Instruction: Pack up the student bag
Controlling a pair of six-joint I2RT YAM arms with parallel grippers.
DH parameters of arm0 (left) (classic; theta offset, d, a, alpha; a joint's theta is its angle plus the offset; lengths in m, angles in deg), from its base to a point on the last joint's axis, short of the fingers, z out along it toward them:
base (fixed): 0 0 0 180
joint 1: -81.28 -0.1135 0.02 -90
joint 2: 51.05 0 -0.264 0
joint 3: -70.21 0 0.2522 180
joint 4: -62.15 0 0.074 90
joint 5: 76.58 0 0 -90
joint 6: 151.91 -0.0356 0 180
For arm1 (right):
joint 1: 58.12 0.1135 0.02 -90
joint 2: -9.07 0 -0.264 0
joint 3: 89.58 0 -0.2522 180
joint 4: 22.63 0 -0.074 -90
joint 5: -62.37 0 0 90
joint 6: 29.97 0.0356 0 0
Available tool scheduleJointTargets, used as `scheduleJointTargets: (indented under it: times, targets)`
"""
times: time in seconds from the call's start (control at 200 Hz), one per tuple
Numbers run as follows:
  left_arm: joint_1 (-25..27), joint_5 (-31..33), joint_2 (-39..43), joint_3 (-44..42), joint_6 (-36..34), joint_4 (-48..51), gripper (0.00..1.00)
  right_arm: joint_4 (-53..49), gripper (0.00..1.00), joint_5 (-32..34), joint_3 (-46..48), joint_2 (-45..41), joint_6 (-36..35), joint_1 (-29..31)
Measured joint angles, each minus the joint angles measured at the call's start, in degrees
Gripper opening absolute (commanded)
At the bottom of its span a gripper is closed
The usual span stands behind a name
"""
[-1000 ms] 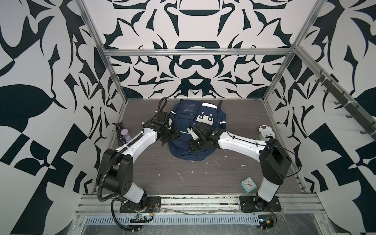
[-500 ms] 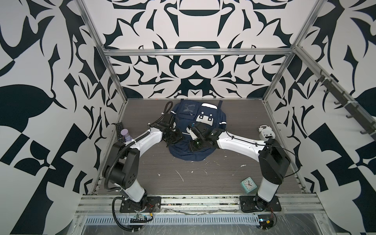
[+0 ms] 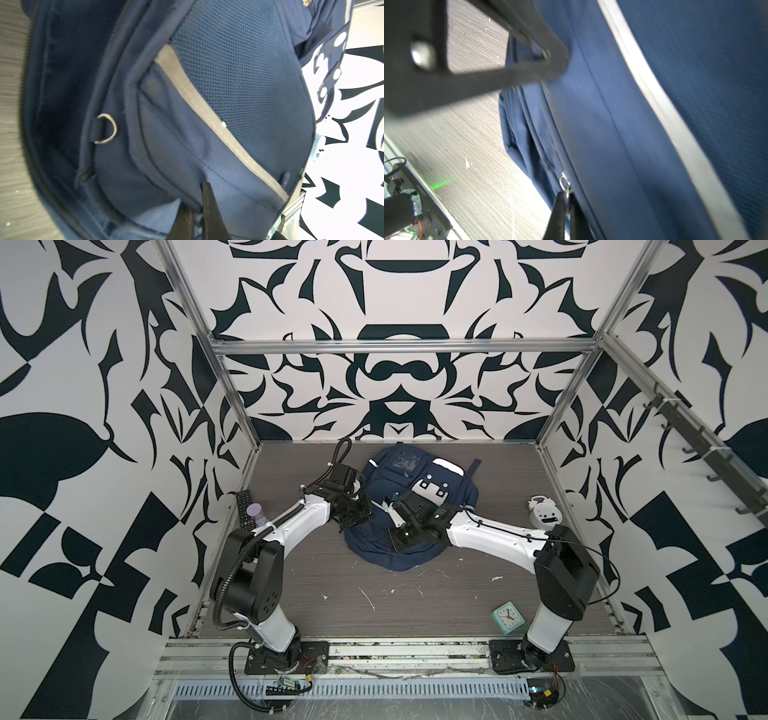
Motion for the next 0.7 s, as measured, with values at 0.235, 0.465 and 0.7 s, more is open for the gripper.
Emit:
scheduleJointTargets:
  times: [0.235, 0.465, 0.7]
  targets:
    - [-2.05, -2.03, 0.02, -0.02, -1.16, 0.00, 0.01, -0.17, 0.00, -0.02, 3.28, -3.65, -1.09, -1.05]
    - [-4.39, -2.64, 0.48, -0.33, -2.38, -0.11, 0.01, -1.09, 0.00, -0.98, 5.57, -5.99, -2.23, -2.62]
    - [-5.44, -2.69, 1.29, -1.14, -3.04, -0.33, 0.01, -2.36, 0.00, -2.78, 8.24, -8.90, -3.15, -6.64]
